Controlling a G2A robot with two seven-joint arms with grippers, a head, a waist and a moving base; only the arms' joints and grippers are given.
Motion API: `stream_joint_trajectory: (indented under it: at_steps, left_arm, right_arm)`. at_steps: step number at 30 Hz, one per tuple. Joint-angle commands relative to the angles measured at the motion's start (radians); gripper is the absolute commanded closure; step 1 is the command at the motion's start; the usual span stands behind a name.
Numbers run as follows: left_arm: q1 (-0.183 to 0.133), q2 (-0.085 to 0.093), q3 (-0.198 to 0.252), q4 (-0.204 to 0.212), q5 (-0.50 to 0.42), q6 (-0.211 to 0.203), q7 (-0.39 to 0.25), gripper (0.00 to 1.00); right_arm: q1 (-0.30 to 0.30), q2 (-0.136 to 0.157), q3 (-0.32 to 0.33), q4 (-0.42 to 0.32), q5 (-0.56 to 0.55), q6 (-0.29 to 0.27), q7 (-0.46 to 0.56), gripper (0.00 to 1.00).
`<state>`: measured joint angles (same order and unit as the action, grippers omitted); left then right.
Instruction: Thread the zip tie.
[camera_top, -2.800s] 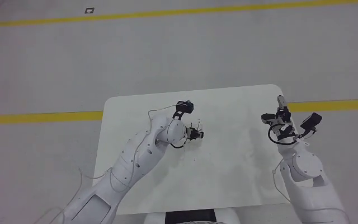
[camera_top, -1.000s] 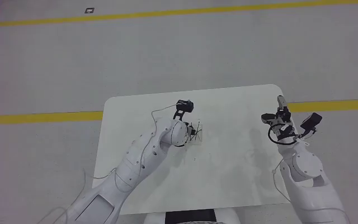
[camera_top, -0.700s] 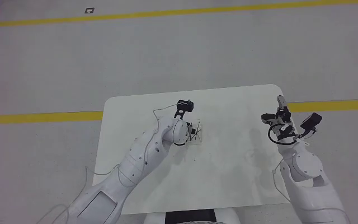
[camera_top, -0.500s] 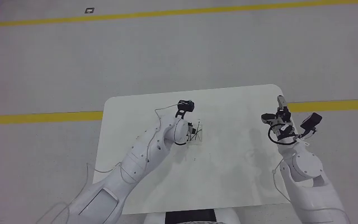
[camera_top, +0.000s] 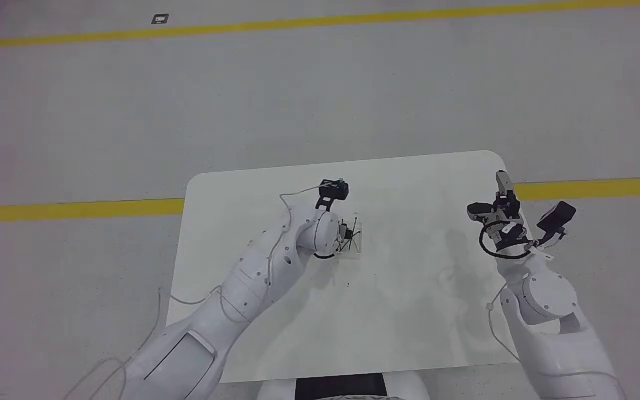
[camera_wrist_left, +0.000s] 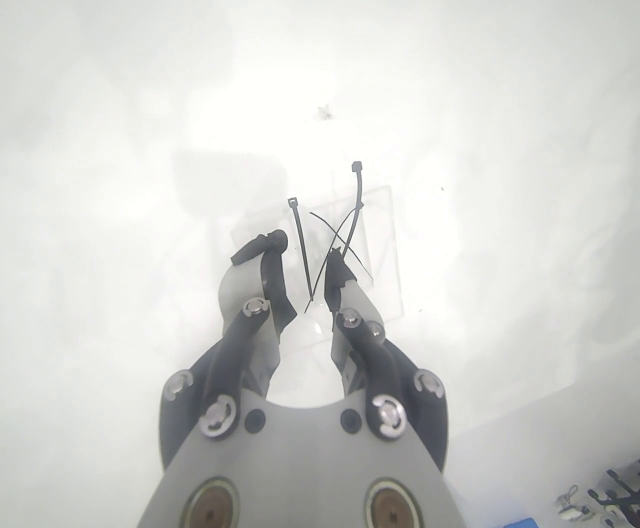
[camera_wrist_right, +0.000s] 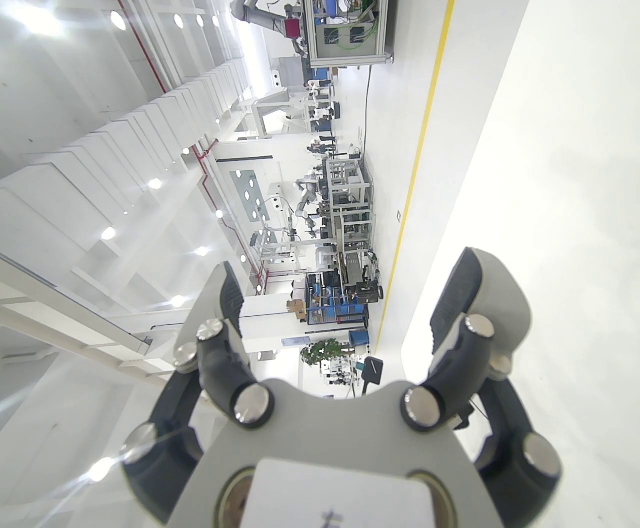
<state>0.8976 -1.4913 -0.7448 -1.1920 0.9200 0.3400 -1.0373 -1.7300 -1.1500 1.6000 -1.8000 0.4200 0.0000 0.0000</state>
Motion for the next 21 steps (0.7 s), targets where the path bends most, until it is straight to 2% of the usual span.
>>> stream_joint_trajectory:
  at_steps: [1,15,21]
  left_arm:
    - [-0.002,-0.002,0.004,0.007,-0.004,0.0,0.002,0.79]
    - [-0.022,-0.011,0.022,0.048,-0.019,0.0,0.007,0.82]
    - [-0.033,-0.014,0.039,0.058,-0.016,-0.011,-0.012,0.79]
  right_arm:
    - [0.0,0.0,0.0,0.0,0.0,0.0,0.0,0.0]
    - [0.0,0.0,0.0,0.0,0.0,0.0,0.0,0.0]
    - [0.0,0.0,0.0,0.0,0.0,0.0,0.0,0.0]
